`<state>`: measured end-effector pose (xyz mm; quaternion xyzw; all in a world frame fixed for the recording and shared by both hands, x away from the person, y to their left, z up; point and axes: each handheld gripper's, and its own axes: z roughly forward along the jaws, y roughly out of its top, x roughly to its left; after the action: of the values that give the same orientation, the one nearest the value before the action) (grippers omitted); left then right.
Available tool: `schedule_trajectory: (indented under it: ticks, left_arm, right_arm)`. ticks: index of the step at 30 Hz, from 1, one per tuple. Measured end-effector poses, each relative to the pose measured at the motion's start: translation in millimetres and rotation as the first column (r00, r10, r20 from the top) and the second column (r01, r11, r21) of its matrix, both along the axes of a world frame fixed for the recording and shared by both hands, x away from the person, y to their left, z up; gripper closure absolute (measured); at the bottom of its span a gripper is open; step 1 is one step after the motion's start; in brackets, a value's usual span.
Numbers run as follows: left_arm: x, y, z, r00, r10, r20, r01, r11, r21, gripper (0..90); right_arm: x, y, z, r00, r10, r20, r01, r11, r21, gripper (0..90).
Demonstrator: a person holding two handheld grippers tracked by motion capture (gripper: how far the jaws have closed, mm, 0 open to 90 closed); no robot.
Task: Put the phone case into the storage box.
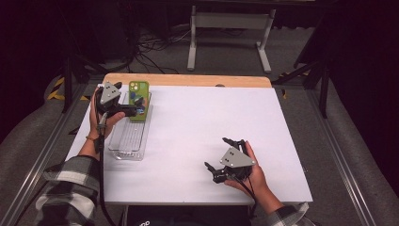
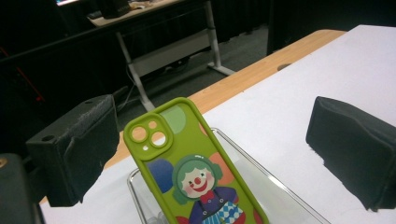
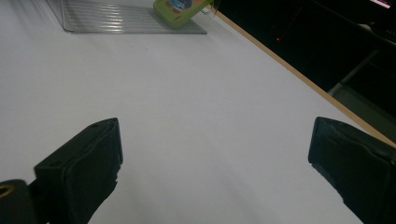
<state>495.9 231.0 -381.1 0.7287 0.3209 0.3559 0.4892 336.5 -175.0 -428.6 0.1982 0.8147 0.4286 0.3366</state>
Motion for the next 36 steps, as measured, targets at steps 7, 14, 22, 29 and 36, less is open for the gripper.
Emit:
schedule_trajectory:
  ticks: [7, 14, 22, 29, 36]
  left_arm:
    - [-9.2, -0.9, 2.6, 0.9998, -0.018, 0.007, 0.018, 0.9998, -0.012, 3.5]
    - [-18.6, -4.6, 1.0, 0.9992, -0.034, 0.021, 0.034, 0.9993, -0.018, 3.5]
    - [-24.8, -6.8, 0.8, 0.9982, -0.057, 0.019, 0.057, 0.9977, -0.037, 3.3]
    - [-29.7, -10.2, 0.6, 0.9978, -0.063, 0.021, 0.064, 0.9971, -0.041, 3.3]
    - [-35.8, -12.2, 2.2, 0.9953, -0.091, 0.03, 0.093, 0.9941, -0.056, 3.3]
  right_arm:
    - [0.2, 0.2, 0.4, 0.9999, -0.007, 0.008, 0.007, 1.0, 0.001, 3.8]
    - [-0.5, -0.3, 0.0, 0.9999, -0.011, 0.01, 0.011, 1.0, 0.002, 4.0]
    - [-1.2, -1.4, 1.3, 0.9998, -0.01, 0.019, 0.01, 1.0, 0.008, 4.0]
    - [-1.5, -1.4, 1.4, 0.9998, -0.009, 0.018, 0.009, 1.0, 0.008, 4.0]
    - [-1.3, -1.4, 1.5, 0.9998, -0.014, 0.017, 0.014, 1.0, 0.007, 4.0]
